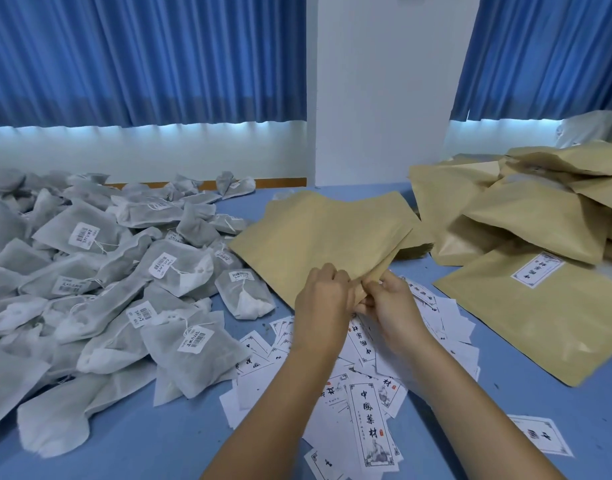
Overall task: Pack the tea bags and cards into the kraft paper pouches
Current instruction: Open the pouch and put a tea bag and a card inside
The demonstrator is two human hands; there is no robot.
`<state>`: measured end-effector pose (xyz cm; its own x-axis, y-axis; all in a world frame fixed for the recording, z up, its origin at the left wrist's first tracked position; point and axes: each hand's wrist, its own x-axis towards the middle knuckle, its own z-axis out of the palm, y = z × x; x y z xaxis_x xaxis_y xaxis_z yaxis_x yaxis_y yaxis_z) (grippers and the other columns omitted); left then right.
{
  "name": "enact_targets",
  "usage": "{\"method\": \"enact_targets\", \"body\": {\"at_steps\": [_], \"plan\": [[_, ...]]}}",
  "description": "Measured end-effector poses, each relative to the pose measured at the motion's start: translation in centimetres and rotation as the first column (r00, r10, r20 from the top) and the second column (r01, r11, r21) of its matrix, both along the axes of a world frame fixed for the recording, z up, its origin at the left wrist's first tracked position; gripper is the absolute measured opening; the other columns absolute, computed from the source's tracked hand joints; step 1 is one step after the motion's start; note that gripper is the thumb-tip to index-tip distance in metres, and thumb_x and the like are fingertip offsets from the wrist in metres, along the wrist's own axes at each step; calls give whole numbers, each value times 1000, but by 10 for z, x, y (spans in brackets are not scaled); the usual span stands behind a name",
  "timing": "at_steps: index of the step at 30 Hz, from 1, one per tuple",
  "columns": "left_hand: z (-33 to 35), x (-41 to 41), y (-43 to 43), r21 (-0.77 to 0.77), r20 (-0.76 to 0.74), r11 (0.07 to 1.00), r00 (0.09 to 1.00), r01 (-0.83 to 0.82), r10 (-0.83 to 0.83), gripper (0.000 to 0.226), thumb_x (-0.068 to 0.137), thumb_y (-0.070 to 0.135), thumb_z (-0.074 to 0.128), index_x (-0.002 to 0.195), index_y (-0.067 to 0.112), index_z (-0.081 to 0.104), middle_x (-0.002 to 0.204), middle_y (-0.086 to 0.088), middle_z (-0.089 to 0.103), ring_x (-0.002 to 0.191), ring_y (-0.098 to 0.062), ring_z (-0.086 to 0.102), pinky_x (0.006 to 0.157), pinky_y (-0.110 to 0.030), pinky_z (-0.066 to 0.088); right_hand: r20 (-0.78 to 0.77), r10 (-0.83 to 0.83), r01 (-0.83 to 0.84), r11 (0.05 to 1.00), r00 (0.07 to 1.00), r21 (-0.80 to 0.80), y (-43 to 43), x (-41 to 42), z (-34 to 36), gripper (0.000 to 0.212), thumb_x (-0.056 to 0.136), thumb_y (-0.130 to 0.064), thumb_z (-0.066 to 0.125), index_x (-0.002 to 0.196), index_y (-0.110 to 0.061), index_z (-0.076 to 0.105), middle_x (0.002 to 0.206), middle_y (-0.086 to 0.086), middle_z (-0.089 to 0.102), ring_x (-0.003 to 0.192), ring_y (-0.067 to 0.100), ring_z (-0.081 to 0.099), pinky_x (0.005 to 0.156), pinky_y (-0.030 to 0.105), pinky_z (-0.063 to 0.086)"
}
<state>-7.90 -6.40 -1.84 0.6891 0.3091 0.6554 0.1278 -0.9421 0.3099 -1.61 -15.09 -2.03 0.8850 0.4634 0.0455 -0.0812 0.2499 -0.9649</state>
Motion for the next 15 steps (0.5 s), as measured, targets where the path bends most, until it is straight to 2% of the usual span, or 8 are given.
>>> {"method": "enact_targets", "body": {"at_steps": [3, 6, 8, 10, 11, 13, 15], "plan": [[5, -2, -1, 9, 92, 1000, 996, -8, 7, 23, 67, 3, 77, 59, 6, 56, 56, -7, 53, 52, -25, 53, 38, -27, 39, 125, -68, 76, 995, 990, -67, 1, -5, 1, 26, 94, 3, 40, 78, -8, 57, 61, 8, 64, 57, 20, 62, 57, 29, 54], [7, -4, -4, -6, 170, 1000, 986, 3, -2, 22, 69, 0, 75, 61, 5, 54, 58, -8, 51, 49, -25, 50, 38, -29, 39, 190, -141, 164, 980, 972, -113, 3, -9, 2, 32, 95, 0, 41, 76, -17, 61, 66, 4, 65, 59, 17, 64, 67, 35, 53], [8, -3, -2, -147, 224, 989, 974, -13, 46, 20, 76, 0, 70, 66, 3, 52, 63, -11, 52, 50, -27, 49, 41, -33, 40, 207, -178, 210, 967, 962, -144, 4, -13, -1, 37, 96, -4, 41, 69, -23, 56, 63, 4, 65, 57, 14, 66, 62, 29, 51], [9, -5, 3, -313, 270, 950, 958, -9, 99, 17, 83, 3, 63, 72, 4, 50, 69, -10, 51, 54, -26, 46, 46, -40, 43, 151, -159, 180, 975, 976, -132, 4, -17, -5, 31, 98, -6, 41, 70, -18, 46, 59, 10, 66, 57, 19, 69, 56, 19, 48], [8, -6, 5, -333, 254, 943, 963, -2, 92, 15, 85, 6, 61, 75, 6, 49, 73, -8, 51, 58, -24, 46, 49, -43, 44, 123, -151, 166, 978, 981, -124, 5, -18, -7, 30, 97, -5, 42, 70, -16, 43, 55, 7, 65, 57, 20, 70, 55, 18, 48], [5, -8, 8, -200, 126, 979, 989, -47, 73, 12, 83, 15, 63, 88, 12, 53, 85, -2, 52, 72, -20, 51, 51, -39, 44, 115, -122, 133, 986, 986, -102, 5, -17, -6, 23, 92, 1, 43, 72, -8, 49, 56, 5, 63, 60, 21, 68, 64, 26, 52], [0, -7, 10, -33, -34, 997, 997, -66, 65, 29, 79, 21, 67, 106, 21, 56, 102, 2, 49, 87, -17, 53, 53, -32, 39, 87, -60, 64, 997, 994, -48, 4, -15, -3, 14, 85, 6, 45, 83, 3, 59, 75, 22, 66, 72, 28, 67, 72, 40, 56]]}}
